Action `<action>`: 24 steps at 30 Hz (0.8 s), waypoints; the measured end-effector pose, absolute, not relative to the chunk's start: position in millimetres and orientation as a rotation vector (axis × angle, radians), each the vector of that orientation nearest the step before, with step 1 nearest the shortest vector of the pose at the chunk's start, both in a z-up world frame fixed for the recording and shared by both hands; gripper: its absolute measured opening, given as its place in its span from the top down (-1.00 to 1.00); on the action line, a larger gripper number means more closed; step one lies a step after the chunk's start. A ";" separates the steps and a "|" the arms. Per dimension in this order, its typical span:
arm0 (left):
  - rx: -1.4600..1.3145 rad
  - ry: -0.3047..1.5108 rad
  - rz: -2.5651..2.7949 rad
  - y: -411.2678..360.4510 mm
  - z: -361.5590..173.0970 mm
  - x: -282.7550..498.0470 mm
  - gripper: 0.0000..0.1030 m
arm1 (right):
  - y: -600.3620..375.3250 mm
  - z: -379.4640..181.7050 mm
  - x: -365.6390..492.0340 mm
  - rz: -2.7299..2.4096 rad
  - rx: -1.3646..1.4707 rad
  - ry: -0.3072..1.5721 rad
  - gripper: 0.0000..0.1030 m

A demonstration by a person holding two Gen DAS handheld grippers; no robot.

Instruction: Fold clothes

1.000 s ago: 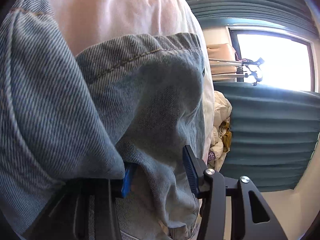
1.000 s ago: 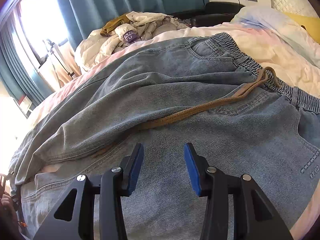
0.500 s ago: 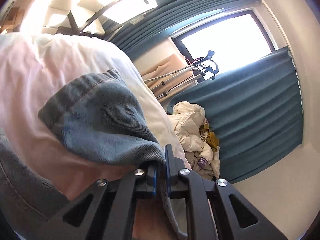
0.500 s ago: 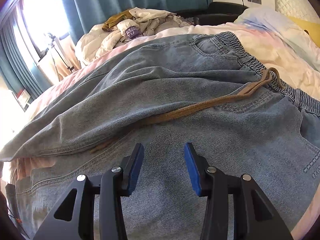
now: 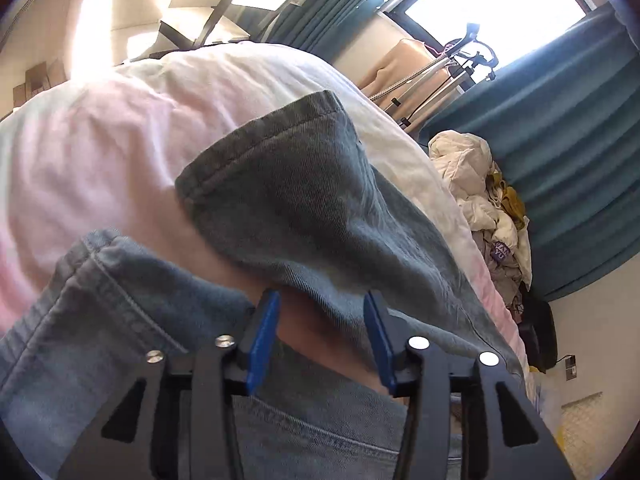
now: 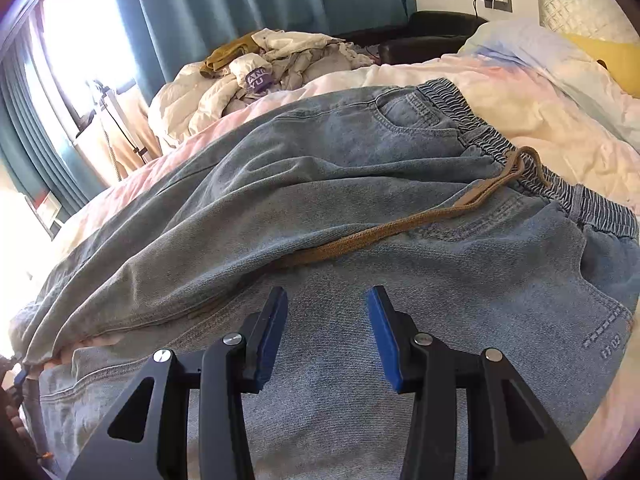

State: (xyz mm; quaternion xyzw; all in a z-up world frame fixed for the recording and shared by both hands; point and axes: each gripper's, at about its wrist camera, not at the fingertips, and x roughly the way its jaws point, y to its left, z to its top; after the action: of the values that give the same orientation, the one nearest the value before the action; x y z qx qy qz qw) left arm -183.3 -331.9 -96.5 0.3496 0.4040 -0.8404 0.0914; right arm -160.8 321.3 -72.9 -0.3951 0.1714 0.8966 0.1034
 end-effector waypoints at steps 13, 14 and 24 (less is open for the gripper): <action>0.980 1.627 -2.166 -343.9 -95.2 -51.5 -0.08 | 336.6 -34.8 -107.0 2.685 -1.096 0.601 0.18; 0.970 1.664 -2.139 -343.8 -96.8 -44.2 -0.08 | 338.2 -31.4 -102.2 2.689 -1.088 0.606 0.18; 1.057 1.927 -1.811 -348.5 -145.9 7.9 -0.08 | 383.1 -16.5 -42.6 2.629 -1.002 0.881 0.18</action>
State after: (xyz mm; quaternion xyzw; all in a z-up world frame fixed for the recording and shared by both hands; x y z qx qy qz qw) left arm 7.9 -348.5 -145.8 0.3673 0.6693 -0.6291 0.1462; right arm -42.6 383.1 -16.5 -0.3384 0.2976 0.8875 0.0966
